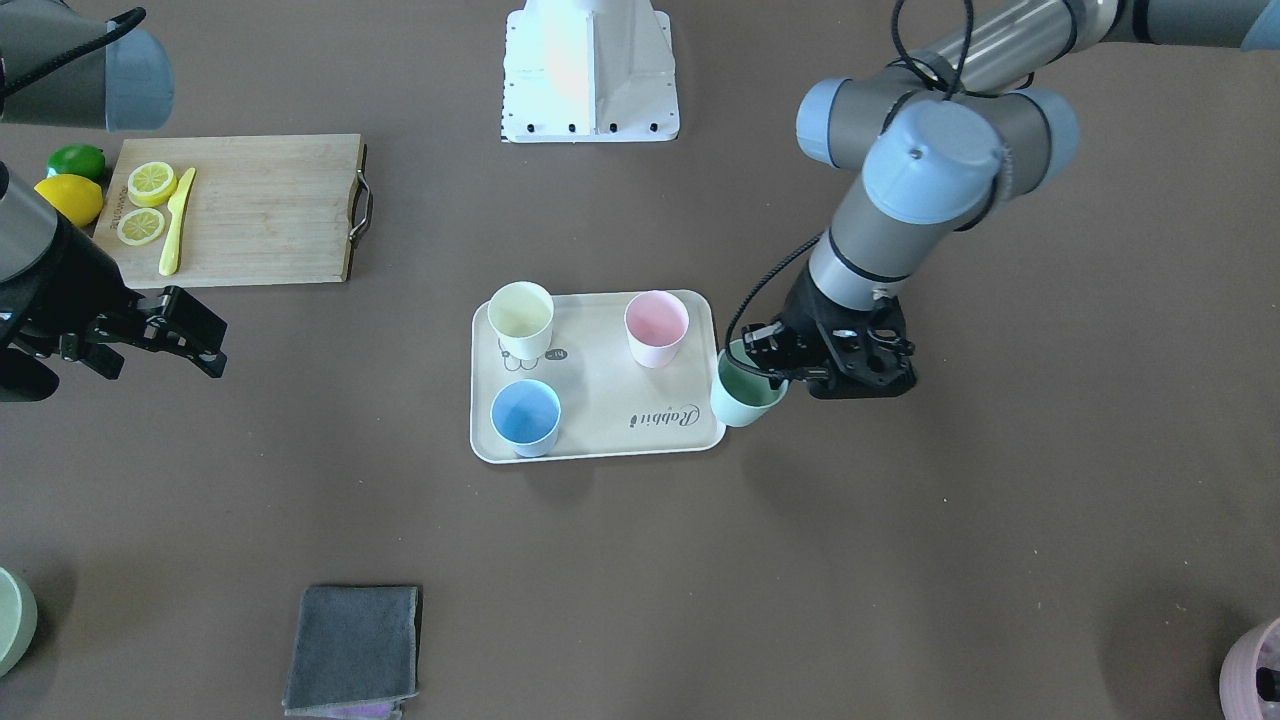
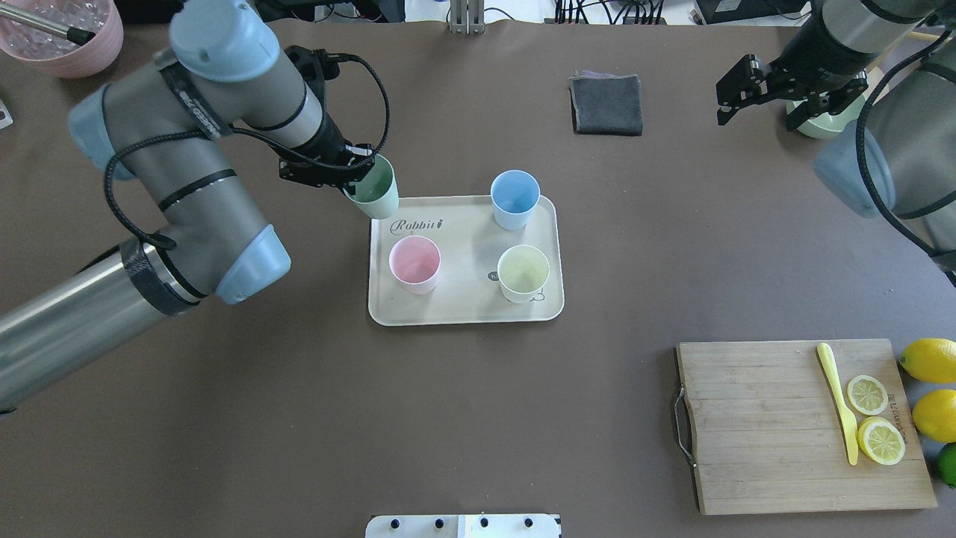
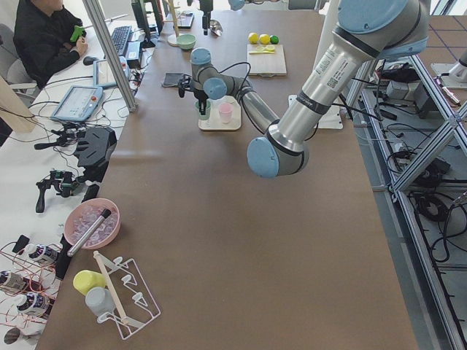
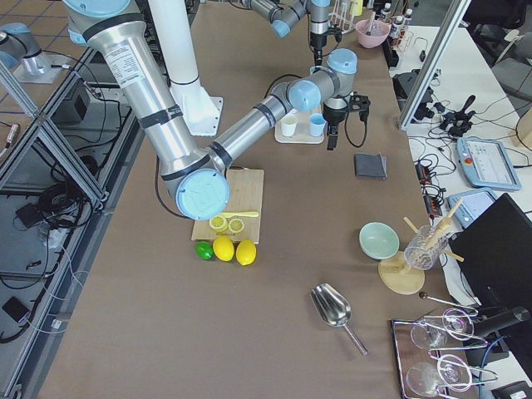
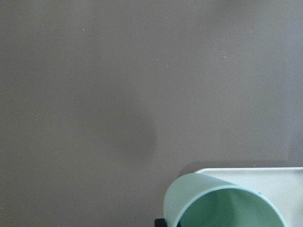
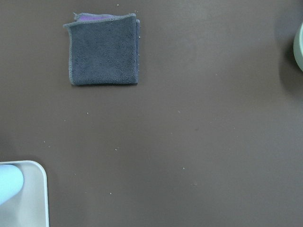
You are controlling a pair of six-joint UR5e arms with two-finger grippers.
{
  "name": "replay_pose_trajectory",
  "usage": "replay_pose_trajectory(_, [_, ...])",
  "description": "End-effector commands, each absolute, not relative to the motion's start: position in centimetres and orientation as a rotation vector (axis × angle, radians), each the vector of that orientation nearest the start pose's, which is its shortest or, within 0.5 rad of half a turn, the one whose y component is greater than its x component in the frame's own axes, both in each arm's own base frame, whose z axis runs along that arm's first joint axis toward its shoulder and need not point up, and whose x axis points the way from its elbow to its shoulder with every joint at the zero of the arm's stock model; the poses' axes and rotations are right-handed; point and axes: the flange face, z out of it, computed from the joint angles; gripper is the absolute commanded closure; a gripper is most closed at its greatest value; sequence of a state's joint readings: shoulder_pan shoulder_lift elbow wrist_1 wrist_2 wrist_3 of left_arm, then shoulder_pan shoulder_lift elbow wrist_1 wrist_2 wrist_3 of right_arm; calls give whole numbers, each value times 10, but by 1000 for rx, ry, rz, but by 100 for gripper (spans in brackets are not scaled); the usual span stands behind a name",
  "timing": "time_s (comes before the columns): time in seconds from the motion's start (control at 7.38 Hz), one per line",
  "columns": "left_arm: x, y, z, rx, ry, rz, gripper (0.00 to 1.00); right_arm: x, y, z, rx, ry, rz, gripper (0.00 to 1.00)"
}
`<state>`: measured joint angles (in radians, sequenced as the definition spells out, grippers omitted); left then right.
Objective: Place all cups on tray
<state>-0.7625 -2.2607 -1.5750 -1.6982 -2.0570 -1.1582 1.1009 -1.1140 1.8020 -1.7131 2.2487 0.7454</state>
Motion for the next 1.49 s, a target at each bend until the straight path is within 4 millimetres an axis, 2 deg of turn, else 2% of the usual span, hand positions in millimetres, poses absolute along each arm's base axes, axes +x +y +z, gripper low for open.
replay_pose_trajectory(0.0, [490, -540, 220, 51, 902, -145, 100, -213, -582, 313, 53, -838, 72, 0])
replay_pose_trajectory(0.14, [498, -545, 222, 50, 892, -150, 100, -213, -581, 313, 53, -838, 72, 0])
replay_pose_trajectory(0.54, [513, -546, 232, 92, 876, -153, 100, -213, -580, 318, 46, -833, 76, 0])
replay_pose_trajectory(0.81, [517, -549, 237, 95, 881, -151, 100, -215, -582, 321, 40, -830, 76, 0])
replay_pose_trajectory(0.95, [517, -549, 238, 99, 880, -148, 2, -215, -582, 321, 39, -830, 77, 0])
replay_pose_trajectory(1.08, [514, -552, 237, 109, 889, -146, 3, -215, -582, 321, 39, -830, 77, 0])
replay_pose_trajectory(1.22, [499, -561, 230, 123, 904, -157, 3, -214, -583, 322, 37, -828, 78, 0])
replay_pose_trajectory(1.36, [467, -576, 211, 116, 943, -169, 3, -211, -584, 324, 47, -825, 60, 0])
